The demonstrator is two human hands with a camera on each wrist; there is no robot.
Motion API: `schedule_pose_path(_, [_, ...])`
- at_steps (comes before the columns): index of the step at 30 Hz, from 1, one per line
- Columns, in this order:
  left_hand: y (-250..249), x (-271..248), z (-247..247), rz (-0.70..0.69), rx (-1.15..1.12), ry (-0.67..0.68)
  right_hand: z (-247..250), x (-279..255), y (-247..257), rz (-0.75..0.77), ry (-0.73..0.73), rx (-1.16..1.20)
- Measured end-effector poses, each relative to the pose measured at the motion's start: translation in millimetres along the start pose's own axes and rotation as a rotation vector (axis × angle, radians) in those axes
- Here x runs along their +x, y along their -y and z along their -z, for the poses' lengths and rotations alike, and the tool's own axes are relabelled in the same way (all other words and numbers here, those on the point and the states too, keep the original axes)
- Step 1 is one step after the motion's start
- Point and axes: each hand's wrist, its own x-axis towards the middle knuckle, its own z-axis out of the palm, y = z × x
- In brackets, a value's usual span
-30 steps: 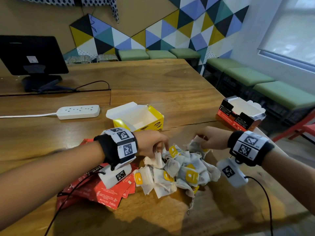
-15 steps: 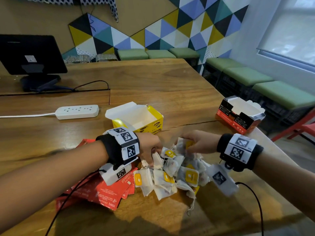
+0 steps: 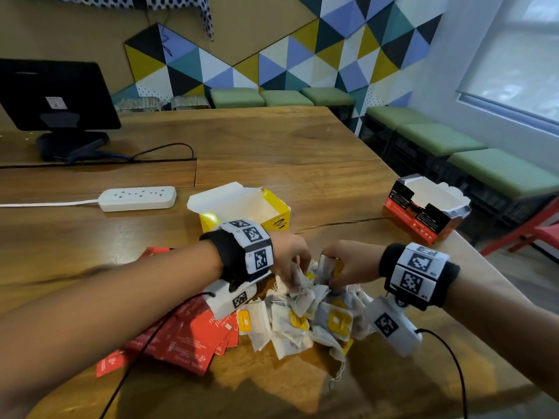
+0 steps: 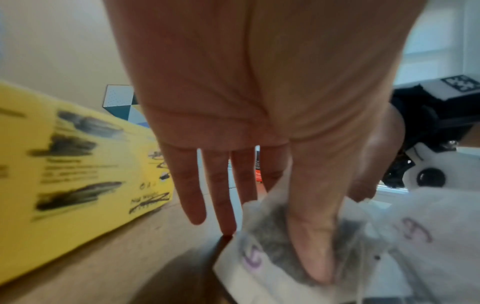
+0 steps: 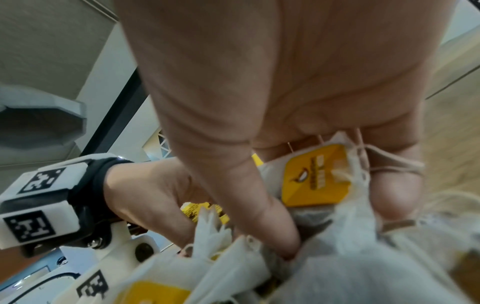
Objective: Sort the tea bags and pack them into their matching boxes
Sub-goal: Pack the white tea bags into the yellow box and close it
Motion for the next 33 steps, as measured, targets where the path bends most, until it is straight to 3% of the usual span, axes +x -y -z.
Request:
schedule_pose_path(9, [1,-2,-1,0.051,-0.041,-0.04,5,1,-6,0.008,-0.032,0.066])
schedule_pose_path(15, [14,-20,6,0.07,-0.091,-0.149,19,-3,-19,-0.058,-0.146,0.292])
schedule_pose_path(22, [21,-29,9,0.105,-0.308,-0.181,13,2,-14,-0.046,-0.102,0.57])
schedule_pose_path(28, [20,-30,2,0.122,-0.404,-0.169,-9,11,-5,-0.137,-0.049,0.281])
schedule_pose_path(33, [2,-42,1,0.01,-0.666,-0.055,-7,18,-2,-0.134,-0.007,0.191])
